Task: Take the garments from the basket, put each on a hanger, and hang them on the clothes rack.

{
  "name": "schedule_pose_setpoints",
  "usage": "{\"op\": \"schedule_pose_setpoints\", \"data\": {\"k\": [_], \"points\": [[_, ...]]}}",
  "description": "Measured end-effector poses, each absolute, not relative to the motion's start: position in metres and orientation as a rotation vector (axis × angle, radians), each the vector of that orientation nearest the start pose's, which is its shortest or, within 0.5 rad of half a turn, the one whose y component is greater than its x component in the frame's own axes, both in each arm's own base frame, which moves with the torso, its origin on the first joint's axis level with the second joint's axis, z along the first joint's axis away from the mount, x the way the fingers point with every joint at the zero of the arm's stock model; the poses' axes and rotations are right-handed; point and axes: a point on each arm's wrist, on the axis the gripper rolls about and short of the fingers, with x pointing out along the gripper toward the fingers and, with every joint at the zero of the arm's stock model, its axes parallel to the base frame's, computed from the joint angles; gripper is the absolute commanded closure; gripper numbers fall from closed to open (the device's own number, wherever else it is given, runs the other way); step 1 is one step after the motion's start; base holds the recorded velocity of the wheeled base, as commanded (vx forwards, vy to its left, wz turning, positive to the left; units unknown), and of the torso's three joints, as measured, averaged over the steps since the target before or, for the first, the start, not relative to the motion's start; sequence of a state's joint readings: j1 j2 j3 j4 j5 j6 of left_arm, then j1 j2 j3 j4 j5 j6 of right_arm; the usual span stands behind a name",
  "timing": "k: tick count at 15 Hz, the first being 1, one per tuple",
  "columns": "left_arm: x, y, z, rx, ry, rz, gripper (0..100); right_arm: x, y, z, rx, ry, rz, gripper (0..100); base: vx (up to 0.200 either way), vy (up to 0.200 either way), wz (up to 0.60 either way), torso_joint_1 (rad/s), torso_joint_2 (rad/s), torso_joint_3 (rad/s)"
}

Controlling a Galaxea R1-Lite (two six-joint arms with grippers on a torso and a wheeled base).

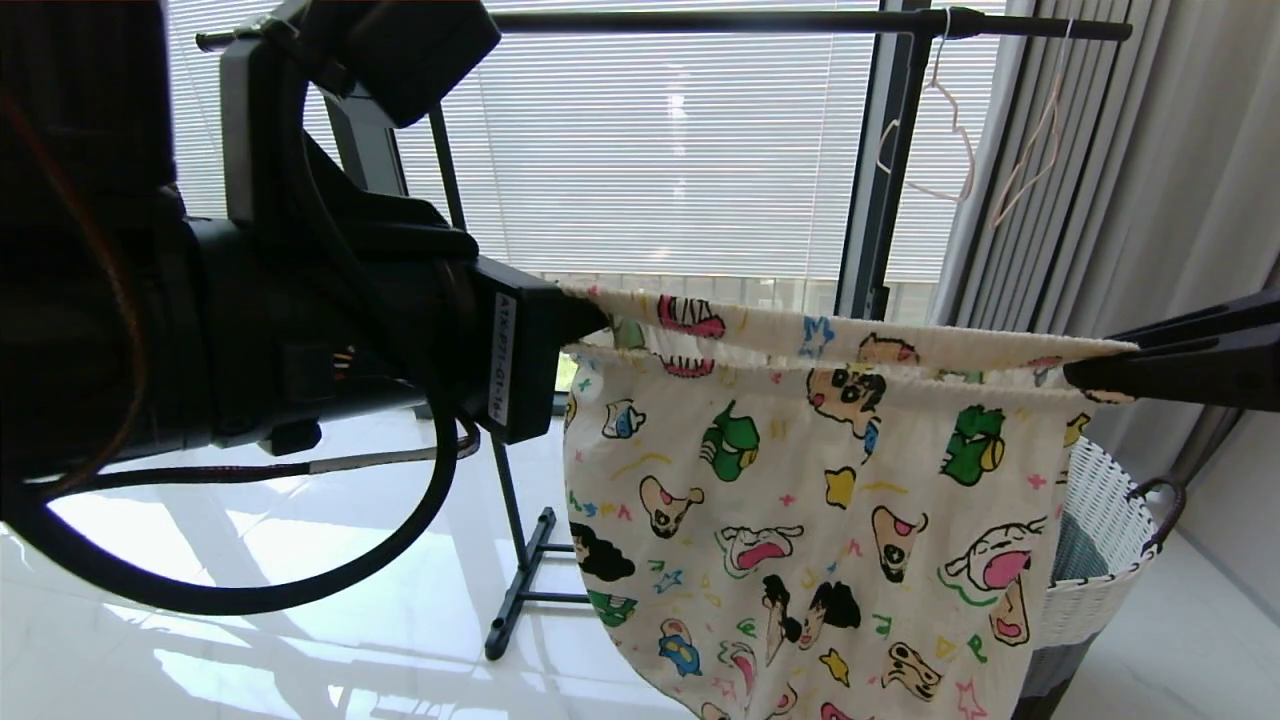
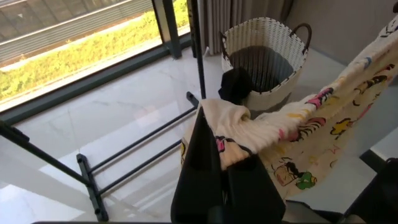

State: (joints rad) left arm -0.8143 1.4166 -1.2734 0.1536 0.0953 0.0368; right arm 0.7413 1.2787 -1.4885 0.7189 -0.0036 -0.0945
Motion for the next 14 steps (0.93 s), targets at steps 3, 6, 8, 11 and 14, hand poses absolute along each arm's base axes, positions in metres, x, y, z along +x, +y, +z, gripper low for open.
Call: {"op": "schedule_pose_setpoints", "data": {"k": [3, 6, 8, 11, 14], "points": [[0.165, -0.17, 0.311, 0.188, 0.272, -0.666, 100, 0.113, 0.103, 0.349, -0.267, 0.442, 0.746, 0, 0.0, 0.0, 0.0, 0.0, 0.0, 0.0], [0.168, -0.17, 0.301, 0.219, 0.299, -0.584, 100, 0.107, 0.097, 0.35, -0.208, 0.442, 0.732, 0, 0.0, 0.0, 0.0, 0.0, 0.0, 0.0], [0.166, -0.166, 0.295, 0.245, 0.311, -0.55, 100, 0.102, 0.086, 0.343, -0.198, 0.456, 0.671, 0, 0.0, 0.0, 0.0, 0.0, 0.0, 0.0], [0.153, -0.131, 0.282, 0.323, 0.33, -0.476, 100, 0.096, 0.052, 0.317, -0.185, 0.515, 0.403, 0, 0.0, 0.0, 0.0, 0.0, 0.0, 0.0], [0.143, -0.071, 0.265, 0.333, 0.374, -0.25, 100, 0.082, 0.02, 0.284, -0.124, 0.56, 0.147, 0, 0.0, 0.0, 0.0, 0.0, 0.0, 0.0]]}}
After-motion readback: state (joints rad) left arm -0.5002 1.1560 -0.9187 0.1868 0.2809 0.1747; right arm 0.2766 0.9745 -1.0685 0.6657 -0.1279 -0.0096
